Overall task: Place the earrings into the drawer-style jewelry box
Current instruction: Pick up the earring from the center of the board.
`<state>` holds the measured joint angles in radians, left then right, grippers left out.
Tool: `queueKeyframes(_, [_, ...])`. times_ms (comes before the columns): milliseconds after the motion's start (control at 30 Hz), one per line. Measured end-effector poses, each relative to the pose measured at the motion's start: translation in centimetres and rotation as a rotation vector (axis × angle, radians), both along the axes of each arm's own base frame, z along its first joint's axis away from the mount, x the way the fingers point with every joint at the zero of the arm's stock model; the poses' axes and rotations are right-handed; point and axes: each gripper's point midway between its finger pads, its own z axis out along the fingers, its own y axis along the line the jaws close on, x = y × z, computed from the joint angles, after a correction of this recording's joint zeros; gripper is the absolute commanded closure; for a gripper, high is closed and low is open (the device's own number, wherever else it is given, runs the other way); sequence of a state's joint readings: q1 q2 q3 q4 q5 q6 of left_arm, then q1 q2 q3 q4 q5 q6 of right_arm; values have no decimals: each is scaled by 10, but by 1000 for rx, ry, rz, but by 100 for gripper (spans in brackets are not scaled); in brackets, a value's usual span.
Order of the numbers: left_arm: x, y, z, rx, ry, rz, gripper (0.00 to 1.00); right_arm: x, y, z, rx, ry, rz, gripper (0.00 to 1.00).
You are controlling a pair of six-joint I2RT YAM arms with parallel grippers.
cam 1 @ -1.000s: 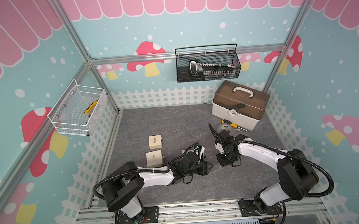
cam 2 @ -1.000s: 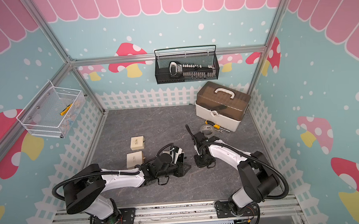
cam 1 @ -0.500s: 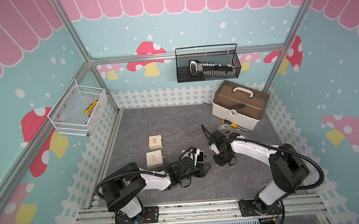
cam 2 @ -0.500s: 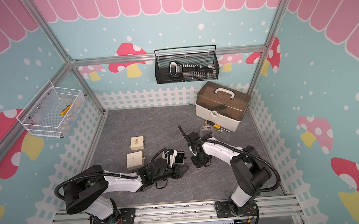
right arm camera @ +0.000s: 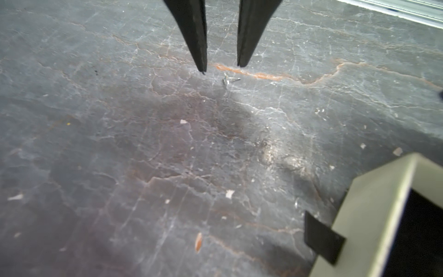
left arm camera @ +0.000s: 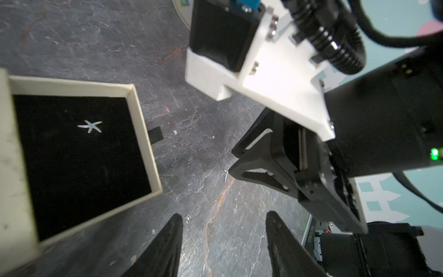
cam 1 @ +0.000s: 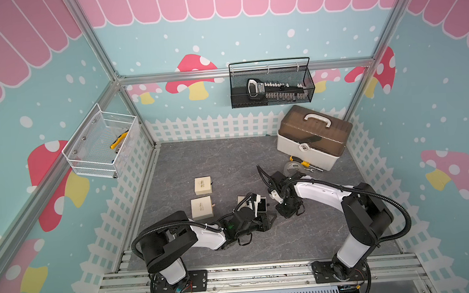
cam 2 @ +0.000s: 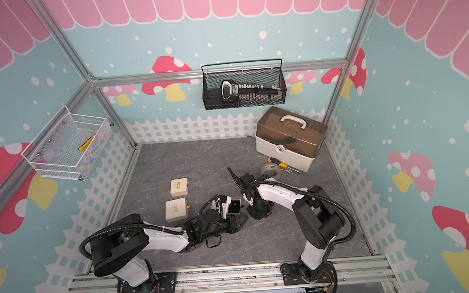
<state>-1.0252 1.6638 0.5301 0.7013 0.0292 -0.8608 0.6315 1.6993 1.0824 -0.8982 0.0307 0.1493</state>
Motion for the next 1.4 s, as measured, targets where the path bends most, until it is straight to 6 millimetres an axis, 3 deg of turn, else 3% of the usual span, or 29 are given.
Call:
queueKeyframes(567, [1,4,-3,6,-4,13,44,-1,-2,-13,-44,36,13,78])
queueKeyframes(1400, [1,2,-1,8,-5,12,44,-3,-1,-16,-52,50,20,100])
